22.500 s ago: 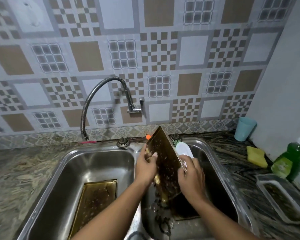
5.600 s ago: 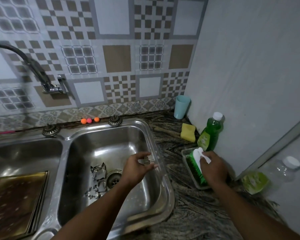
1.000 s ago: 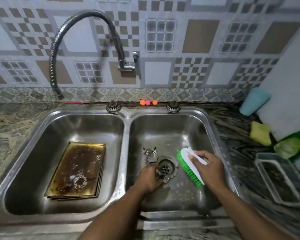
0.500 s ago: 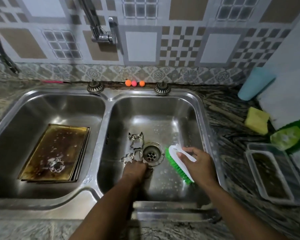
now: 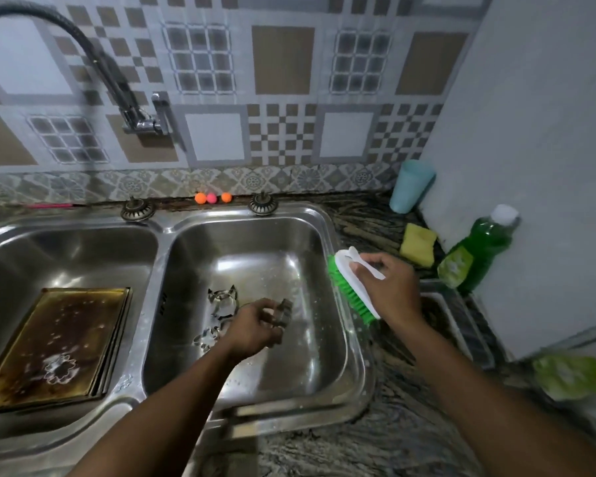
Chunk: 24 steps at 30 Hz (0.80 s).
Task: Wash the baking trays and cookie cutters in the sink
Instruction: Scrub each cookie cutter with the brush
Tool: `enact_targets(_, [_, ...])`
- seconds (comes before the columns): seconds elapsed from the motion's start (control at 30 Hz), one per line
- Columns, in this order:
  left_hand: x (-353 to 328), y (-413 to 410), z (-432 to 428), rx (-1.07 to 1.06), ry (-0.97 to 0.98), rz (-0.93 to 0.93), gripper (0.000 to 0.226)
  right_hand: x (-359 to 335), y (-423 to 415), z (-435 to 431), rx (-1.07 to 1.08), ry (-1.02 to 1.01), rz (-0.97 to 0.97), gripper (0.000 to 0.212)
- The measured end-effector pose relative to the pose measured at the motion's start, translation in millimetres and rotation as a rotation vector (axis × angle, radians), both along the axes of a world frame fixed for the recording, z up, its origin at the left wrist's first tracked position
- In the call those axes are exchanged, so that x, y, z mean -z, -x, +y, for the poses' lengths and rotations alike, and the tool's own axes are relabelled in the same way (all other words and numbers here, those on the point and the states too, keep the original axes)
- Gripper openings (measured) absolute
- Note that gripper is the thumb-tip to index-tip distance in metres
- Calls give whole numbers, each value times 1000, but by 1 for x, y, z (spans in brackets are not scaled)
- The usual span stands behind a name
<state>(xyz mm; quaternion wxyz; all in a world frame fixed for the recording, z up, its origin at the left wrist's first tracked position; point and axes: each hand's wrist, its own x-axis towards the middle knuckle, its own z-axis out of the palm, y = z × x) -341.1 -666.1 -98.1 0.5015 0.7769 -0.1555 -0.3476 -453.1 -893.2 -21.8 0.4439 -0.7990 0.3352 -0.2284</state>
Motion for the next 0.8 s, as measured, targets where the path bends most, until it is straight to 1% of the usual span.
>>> enact_targets(0.1, [-22, 11, -25, 47, 64, 52, 39, -14, 28, -40, 103, 107, 35, 23])
enact_targets(0.2, [-36, 24, -52, 114, 136, 106, 47, -11, 65, -69, 216, 148, 128, 21])
enact_targets(0.27, [-36, 32, -68, 146, 175, 105, 53, 2, 85, -79, 274, 150, 183, 21])
enact_targets(0.4, [-35, 47, -87, 124, 246, 98, 47, 34, 99, -82, 295, 158, 260, 25])
enact_targets(0.5, [-35, 52, -90, 96, 255, 111, 41, 50, 98, -77, 274, 152, 298, 31])
enact_targets(0.6, [-35, 52, -84, 58, 259, 131, 36, 57, 96, -73, 254, 167, 312, 35])
enact_targets(0.7, [-35, 46, -74, 22, 252, 125, 36, 57, 97, -73, 272, 169, 312, 34])
enact_targets(0.8, [-40, 37, -60, 2, 269, 100, 44, 41, 98, -69, 361, 164, 219, 28])
